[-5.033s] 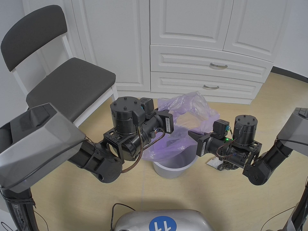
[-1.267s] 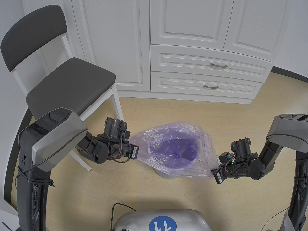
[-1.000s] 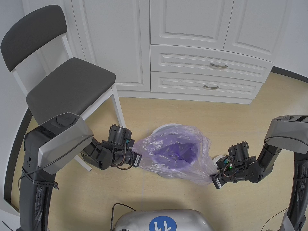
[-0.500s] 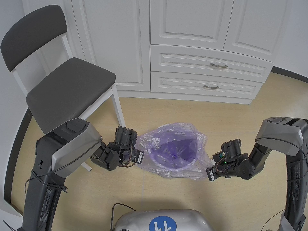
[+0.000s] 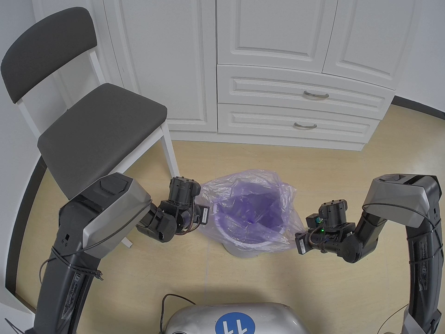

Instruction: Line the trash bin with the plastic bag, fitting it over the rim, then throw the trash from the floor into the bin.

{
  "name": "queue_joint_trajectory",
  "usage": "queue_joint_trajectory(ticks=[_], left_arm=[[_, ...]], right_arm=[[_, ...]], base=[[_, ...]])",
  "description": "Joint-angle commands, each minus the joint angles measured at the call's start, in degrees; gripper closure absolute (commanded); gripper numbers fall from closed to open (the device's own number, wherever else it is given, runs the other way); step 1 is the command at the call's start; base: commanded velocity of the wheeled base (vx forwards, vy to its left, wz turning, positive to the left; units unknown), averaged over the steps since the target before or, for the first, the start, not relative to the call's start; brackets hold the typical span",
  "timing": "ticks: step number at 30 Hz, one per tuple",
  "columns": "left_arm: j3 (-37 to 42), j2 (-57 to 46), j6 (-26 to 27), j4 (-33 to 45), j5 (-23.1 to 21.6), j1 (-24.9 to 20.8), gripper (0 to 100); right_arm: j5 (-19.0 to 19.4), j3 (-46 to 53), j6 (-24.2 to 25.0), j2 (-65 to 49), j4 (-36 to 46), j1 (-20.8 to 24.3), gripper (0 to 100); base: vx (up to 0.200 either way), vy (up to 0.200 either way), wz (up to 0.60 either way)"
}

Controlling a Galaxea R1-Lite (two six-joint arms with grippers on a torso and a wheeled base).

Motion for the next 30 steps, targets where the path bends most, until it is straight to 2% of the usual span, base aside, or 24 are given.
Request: queue_joint_trajectory(ticks=[1,2,3,4,5,7,13,18,19,23,25,30], left_arm=[[1.7,-1.9,0.3,-0.1,-0.2,0.3,100],[8.4,-6.9,3.6,1.1,-3.3,1.6,100],[11.1,-8.8,6.1,1.2,-5.8,2.3,100],[11.9,-9.2,7.0,1.2,-6.5,2.6,100],[15.1,-11.7,10.9,1.6,-10.4,3.9,100],[17.5,-13.3,13.3,1.7,-13.0,4.5,100],[18.0,-12.6,13.8,2.9,-13.3,3.8,100],[16.0,-7.6,13.3,2.3,-12.5,1.2,100],[14.2,-5.8,13.2,2.1,-10.8,0.8,100],[11.9,-3.6,12.3,1.7,-8.3,0.5,100],[9.7,-2.6,9.4,1.4,-6.7,0.2,100],[6.6,-1.2,7.1,1.5,-3.7,0.0,100]], right_arm=[[0.0,1.3,-0.2,-1.7,0.3,-0.3,100],[0.5,4.9,-1.6,-5.9,2.3,-0.4,100],[0.5,5.8,-3.0,-7.1,3.7,-0.5,100],[0.5,6.1,-3.4,-7.5,4.1,-0.6,100],[0.6,7.3,-6.2,-9.6,6.9,-0.9,100],[0.8,8.5,-8.8,-11.4,10.3,-1.2,100],[1.5,10.0,-11.5,-11.9,13.1,-0.2,100],[1.0,8.1,-11.1,-6.5,12.0,1.8,100],[0.8,6.4,-10.7,-4.6,12.0,1.8,100],[0.8,4.6,-8.5,-2.9,10.9,1.7,100],[0.4,3.2,-5.2,-1.9,9.3,1.8,100],[-1.3,1.4,-4.1,-1.0,9.1,1.7,100]], base=[[0.0,0.0,0.0],[0.0,0.0,0.0],[0.0,0.0,0.0],[0.0,0.0,0.0],[0.0,0.0,0.0],[0.0,0.0,0.0],[0.0,0.0,0.0],[0.0,0.0,0.0],[0.0,0.0,0.0],[0.0,0.0,0.0],[0.0,0.0,0.0],[0.0,0.0,0.0]])
